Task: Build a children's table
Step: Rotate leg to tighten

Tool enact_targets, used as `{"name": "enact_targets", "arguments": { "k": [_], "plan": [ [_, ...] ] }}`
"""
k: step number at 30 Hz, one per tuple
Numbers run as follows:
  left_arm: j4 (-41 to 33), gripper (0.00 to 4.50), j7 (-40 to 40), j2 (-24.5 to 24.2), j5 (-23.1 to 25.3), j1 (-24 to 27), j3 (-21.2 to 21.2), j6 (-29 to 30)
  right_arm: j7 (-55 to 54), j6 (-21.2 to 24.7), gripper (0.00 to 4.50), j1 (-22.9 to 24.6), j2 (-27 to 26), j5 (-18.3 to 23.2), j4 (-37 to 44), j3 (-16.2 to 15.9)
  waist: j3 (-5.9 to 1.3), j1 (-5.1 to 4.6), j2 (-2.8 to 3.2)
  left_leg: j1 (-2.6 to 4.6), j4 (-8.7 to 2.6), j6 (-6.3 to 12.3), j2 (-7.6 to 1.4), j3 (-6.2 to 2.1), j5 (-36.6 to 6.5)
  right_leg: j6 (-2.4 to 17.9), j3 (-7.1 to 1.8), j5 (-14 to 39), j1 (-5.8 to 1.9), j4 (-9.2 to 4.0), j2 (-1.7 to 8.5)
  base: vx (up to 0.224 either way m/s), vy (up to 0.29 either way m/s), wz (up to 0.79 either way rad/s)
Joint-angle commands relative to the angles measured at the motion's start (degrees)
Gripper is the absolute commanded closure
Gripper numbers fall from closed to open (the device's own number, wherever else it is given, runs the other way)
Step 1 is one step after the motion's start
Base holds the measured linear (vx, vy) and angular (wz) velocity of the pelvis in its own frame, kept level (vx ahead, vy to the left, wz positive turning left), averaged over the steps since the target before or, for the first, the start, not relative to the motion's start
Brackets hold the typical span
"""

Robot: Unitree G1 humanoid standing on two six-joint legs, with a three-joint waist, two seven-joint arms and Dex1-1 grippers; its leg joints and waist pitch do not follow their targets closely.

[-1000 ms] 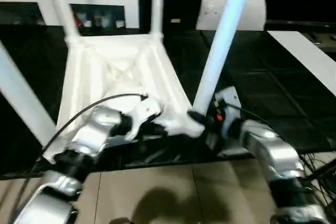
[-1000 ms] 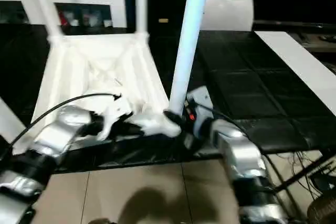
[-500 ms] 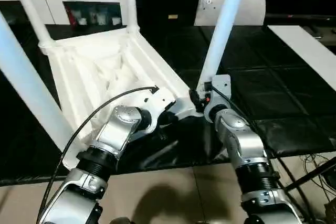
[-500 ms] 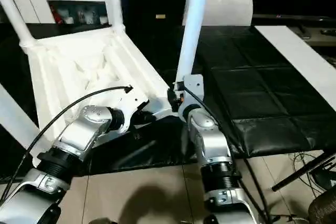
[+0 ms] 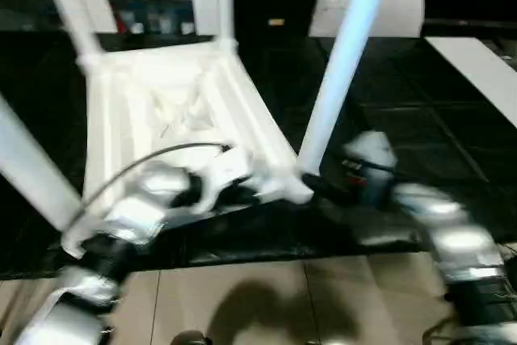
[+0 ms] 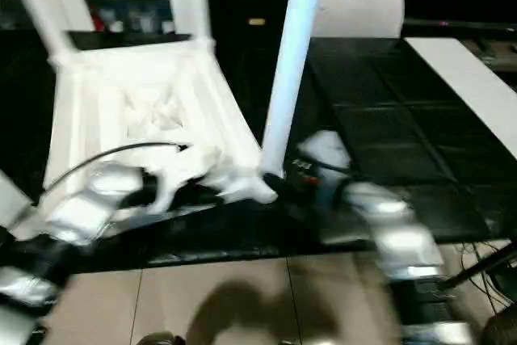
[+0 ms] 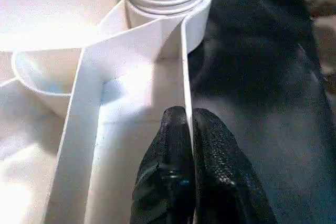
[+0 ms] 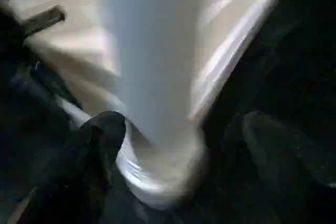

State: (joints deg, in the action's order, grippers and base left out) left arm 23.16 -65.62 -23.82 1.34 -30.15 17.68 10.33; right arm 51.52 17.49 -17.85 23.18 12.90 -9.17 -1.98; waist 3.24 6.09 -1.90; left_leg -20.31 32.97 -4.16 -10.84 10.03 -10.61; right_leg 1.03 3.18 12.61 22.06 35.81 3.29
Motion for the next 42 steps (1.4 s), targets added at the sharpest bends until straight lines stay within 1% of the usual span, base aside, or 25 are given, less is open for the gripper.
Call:
{"name": "enact_targets", "arguments": {
  "k": [1,3,6,7,8,9,11,14,15,17,20,22,23,24,27,31,32,34,35,37,38,39,40,41,42],
  "plan": [
    [-0.21,4.5,-3.75,0.74,-0.92,-0.44,1.58,-2.38,4.55,-1.12,0.54,-0.25,0.07,1.29,0.97,-1.64,-3.59,-0.13,0.4,0.31,-3.07,3.56,-2.49,-0.6,-6.73,12.86,-3.06,-1.03,-2.87,-3.83,4.83,0.0,0.0,0.0],
    [0.56,4.5,-6.72,-0.66,-1.08,-0.6,1.96,-4.06,8.67,-2.07,0.54,-0.73,1.8,1.74,0.08,-2.44,-3.62,-0.02,0.34,0.33,-3.14,3.5,-2.64,-0.68,-7.23,13.29,-2.98,0.49,-2.92,-3.91,5.02,0.0,0.0,0.0],
    [3.03,4.5,-11.27,-3.07,-0.72,-1.43,3.14,-7.85,16.68,-2.61,0.54,-2.1,4.3,3.43,-1.92,-4.06,-3.69,0.47,0.33,0.55,-3.03,3.68,-2.76,-0.61,-6.96,13.99,-2.91,0.08,-2.77,-3.77,4.95,0.0,0.0,0.0],
    [3.71,4.5,-12.31,-3.61,-0.84,-1.76,3.47,-8.71,18.56,-2.88,0.54,-2.56,4.9,3.84,-2.55,-4.68,-3.64,0.59,0.18,0.41,-3.01,3.76,-2.69,-0.59,-7.34,14.05,-2.8,0.83,-2.91,-3.72,4.9,0.0,0.0,0.0],
    [4.67,4.5,-13.79,-4.29,-0.75,-2.33,4.04,-10.31,21.56,-3.04,0.54,-3.38,5.55,4.33,-3.59,-5.63,-3.58,0.68,0.3,0.41,-3.04,3.57,-2.8,-0.58,-7.68,13.95,-2.77,1.67,-2.81,-3.75,4.95,0.0,0.0,0.0],
    [5.25,4.5,-15.05,-4.65,-0.58,-2.71,4.5,-11.28,23.71,-3.04,0.69,-4.11,5.71,4.55,-4.57,-6.17,-3.58,0.75,0.17,0.38,-2.97,3.64,-2.76,-0.54,-7.95,13.89,-2.74,2.21,-2.79,-3.81,4.95,0.0,0.0,0.0],
    [5.64,4.5,-16.09,-4.81,-0.46,-2.97,4.86,-11.92,25.13,-3.16,0.69,-4.87,5.61,4.53,-5.68,-6.6,-3.61,0.89,0.1,0.35,-3.0,3.24,-3.01,-0.6,-8.08,14.05,-2.64,3.31,-2.72,-3.68,5.23,0.0,0.0,0.0],
    [6.1,4.5,-16.98,-4.92,-0.02,-3.26,5.31,-12.97,26.49,-4.48,1.09,-6.16,4.97,3.6,-7.98,-7.63,-3.7,1.26,0.1,0.5,-2.9,2.98,-3.04,-0.5,-7.37,14.57,-2.6,2.42,-2.51,-3.55,5.24,0.0,0.0,0.0],
    [6.47,4.5,-17.0,-4.85,0.39,-3.4,5.43,-13.63,27.2,-5.04,1.13,-6.58,4.71,3.49,-8.74,-8.07,-3.75,1.41,-0.06,0.5,-2.85,2.99,-3.06,-0.49,-7.13,14.55,-2.61,2.08,-2.55,-3.48,5.28,0.0,0.0,0.0],
    [6.3,4.5,-17.14,-4.77,0.45,-3.3,5.53,-13.7,27.36,-5.55,1.21,-7.06,4.15,3.3,-9.49,-8.47,-3.89,1.86,0.06,0.52,-2.8,2.97,-3.05,-0.51,-6.5,14.8,-2.57,0.59,-2.56,-3.2,5.26,0.0,0.0,0.0],
    [7.36,4.5,-17.87,-4.56,0.18,-3.59,5.74,-14.95,28.61,-6.59,1.59,-8.37,3.34,3.31,-11.78,-9.02,-3.86,2.01,0.08,0.45,-2.82,2.73,-3.0,-0.53,-6.94,14.55,-2.54,1.38,-2.6,-3.26,5.36,0.0,0.0,0.0],
    [7.62,4.5,-18.15,-4.52,0.04,-3.5,5.79,-15.33,29.05,-7.18,1.59,-8.84,2.77,3.11,-12.77,-9.36,-3.9,2.1,0.06,0.4,-2.77,2.61,-2.95,-0.52,-6.84,14.52,-2.51,1.3,-2.63,-3.24,5.31,0.0,0.0,0.0],
    [7.63,4.5,-18.11,-4.43,0.04,-3.45,5.82,-15.37,29.12,-7.52,1.87,-8.95,2.54,2.99,-13.23,-9.56,-3.91,2.09,0.07,0.34,-2.81,2.58,-2.97,-0.56,-6.74,14.5,-2.5,1.11,-2.65,-3.18,5.31,0.0,0.0,0.0],
    [7.58,4.5,-18.1,-4.45,0.01,-3.36,5.81,-15.43,29.13,-7.7,1.87,-8.94,2.39,2.93,-13.39,-9.72,-3.96,2.11,0.09,0.38,-2.79,2.56,-2.99,-0.57,-6.62,14.53,-2.48,0.88,-2.66,-3.14,5.32,0.0,0.0,0.0],
    [7.41,4.5,-18.26,-4.55,-0.09,-3.18,5.73,-15.37,29.45,-7.51,2.0,-8.83,2.15,3.0,-13.47,-9.93,-3.98,2.26,0.04,0.4,-2.76,2.71,-3.01,-0.55,-6.12,14.52,-2.5,0.19,-2.7,-3.08,5.31,0.0,0.0,0.0],
    [8.34,4.5,-17.85,-4.23,0.14,-3.47,5.66,-15.39,29.85,-6.83,2.37,-8.0,2.01,3.51,-12.91,-10.25,-3.94,2.26,0.14,0.32,-2.79,2.71,-3.0,-0.58,-6.48,14.38,-2.45,0.41,-2.7,-3.13,5.32,0.0,0.0,0.0],
    [8.88,4.5,-17.0,-3.84,0.22,-3.68,5.36,-15.09,29.48,-5.64,2.4,-7.22,1.87,4.29,-11.83,-9.9,-3.93,2.26,0.0,0.38,-2.79,2.63,-2.99,-0.55,-6.69,14.23,-2.47,1.04,-2.71,-3.2,5.3,0.0,0.0,0.0],
    [8.9,4.5,-16.31,-3.44,0.07,-3.71,5.05,-14.31,29.01,-4.67,2.47,-6.58,1.72,4.84,-10.89,-9.63,-3.96,2.33,0.09,0.46,-2.81,2.55,-3.05,-0.55,-6.66,14.13,-2.5,1.25,-2.69,-3.21,5.27,0.0,0.0,0.0],
    [8.6,4.5,-14.21,-2.41,-0.03,-3.74,4.44,-12.8,27.17,-2.62,2.49,-4.93,1.23,5.92,-8.39,-9.02,-3.93,2.46,-0.05,0.49,-2.8,2.64,-3.11,-0.53,-6.08,14.02,-2.55,0.43,-2.67,-3.13,5.19,0.0,0.0,0.0],
    [8.18,4.5,-13.16,-1.77,-0.29,-3.67,4.02,-11.6,25.61,-1.6,2.51,-4.01,0.81,6.27,-6.95,-8.69,-3.99,2.88,0.04,0.55,-2.78,2.83,-3.13,-0.56,-5.8,13.89,-2.54,0.04,-2.62,-3.16,5.36,0.0,0.0,0.0],
    [7.85,4.5,-12.28,-1.24,-0.48,-3.6,3.67,-10.65,24.17,-0.89,2.52,-3.29,0.38,6.37,-5.83,-8.46,-3.91,2.87,0.01,0.57,-2.81,2.7,-3.12,-0.53,-6.27,13.82,-2.54,0.7,-2.52,-3.2,5.33,0.0,0.0,0.0],
    [7.13,4.5,-9.42,0.28,-0.71,-3.52,2.85,-8.4,18.96,0.25,2.52,-1.65,-1.35,5.14,-3.29,-8.35,-3.72,2.86,0.18,0.56,-3.04,2.23,-3.16,-0.58,-7.48,13.32,-2.58,2.96,-2.44,-3.52,5.37,0.0,0.0,0.0],
    [6.56,4.5,-8.15,0.97,-0.8,-3.41,2.57,-7.02,15.74,0.83,2.52,-1.14,-2.47,4.11,-2.47,-8.28,-3.45,2.97,0.74,0.84,-3.24,1.2,-3.13,-0.65,-9.93,12.69,-2.64,6.66,-2.18,-3.98,5.47,0.0,0.0,0.0],
    [5.88,4.5,-6.25,1.87,-0.72,-3.34,2.23,-4.86,10.94,1.87,2.52,-0.88,-4.31,2.51,-2.07,-8.06,-3.23,2.67,0.47,0.77,-3.62,0.07,-3.0,-0.85,-12.33,11.62,-2.63,11.26,-2.37,-4.5,5.58,0.0,0.0,0.0],
    [5.38,4.5,-4.79,2.67,-0.71,-3.35,1.96,-2.96,6.63,3.36,2.52,-1.11,-5.97,1.14,-2.28,-7.71,-3.14,2.45,0.59,0.81,-3.86,-0.75,-3.01,-0.93,-13.36,10.94,-2.68,13.57,-2.38,-4.63,5.61,0.0,0.0,0.0]
  ]
}}
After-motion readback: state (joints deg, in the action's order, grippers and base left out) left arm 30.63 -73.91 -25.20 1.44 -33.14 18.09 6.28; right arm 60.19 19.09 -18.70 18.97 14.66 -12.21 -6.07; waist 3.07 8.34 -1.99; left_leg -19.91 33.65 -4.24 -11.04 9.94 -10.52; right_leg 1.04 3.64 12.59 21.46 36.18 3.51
